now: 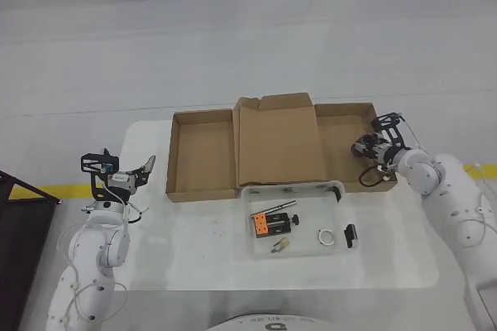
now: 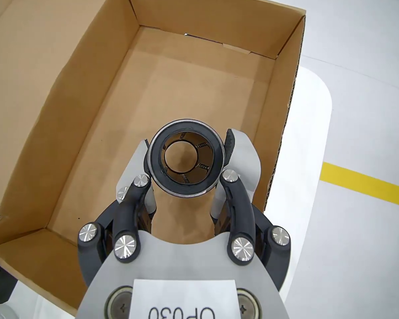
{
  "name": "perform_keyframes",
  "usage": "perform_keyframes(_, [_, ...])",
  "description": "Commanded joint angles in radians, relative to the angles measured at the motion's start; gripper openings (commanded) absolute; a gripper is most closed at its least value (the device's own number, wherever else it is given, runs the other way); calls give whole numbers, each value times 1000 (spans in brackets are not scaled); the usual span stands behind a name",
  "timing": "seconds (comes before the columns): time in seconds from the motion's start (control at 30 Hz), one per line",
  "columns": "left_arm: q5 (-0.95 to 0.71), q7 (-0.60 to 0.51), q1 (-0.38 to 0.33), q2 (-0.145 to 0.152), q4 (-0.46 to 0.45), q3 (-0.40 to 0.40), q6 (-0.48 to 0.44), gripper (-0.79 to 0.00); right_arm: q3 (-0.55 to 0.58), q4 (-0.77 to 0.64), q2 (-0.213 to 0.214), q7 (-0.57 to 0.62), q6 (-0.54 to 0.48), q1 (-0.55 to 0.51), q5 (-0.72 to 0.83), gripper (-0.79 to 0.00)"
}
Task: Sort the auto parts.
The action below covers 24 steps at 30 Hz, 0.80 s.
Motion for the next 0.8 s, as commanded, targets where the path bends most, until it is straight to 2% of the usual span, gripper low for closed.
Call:
perform_keyframes(0.0, [0, 0, 0, 0, 0, 0, 0, 0, 2, -2, -1, -3, 2, -2, 0, 0])
perform_keyframes(0.2, [0, 0, 0, 0, 0, 0, 0, 0, 33, -31, 5, -44, -25, -34, 3, 0])
perform_keyframes(0.33, [0, 0, 0, 0, 0, 0, 0, 0, 79, -79, 14, -85, -80, -80, 35, 0])
perform_keyframes(0.5, [0, 0, 0, 0, 0, 0, 0, 0, 196, -159, 37, -179, -246, -189, 140, 0])
perform_keyframes(0.73, [0, 0, 0, 0, 0, 0, 0, 0, 341, -311, 68, -285, -621, -387, 216, 0])
perform_keyframes(0.77, [0, 0, 0, 0, 0, 0, 0, 0, 354, -338, 71, -296, -641, -410, 207, 0])
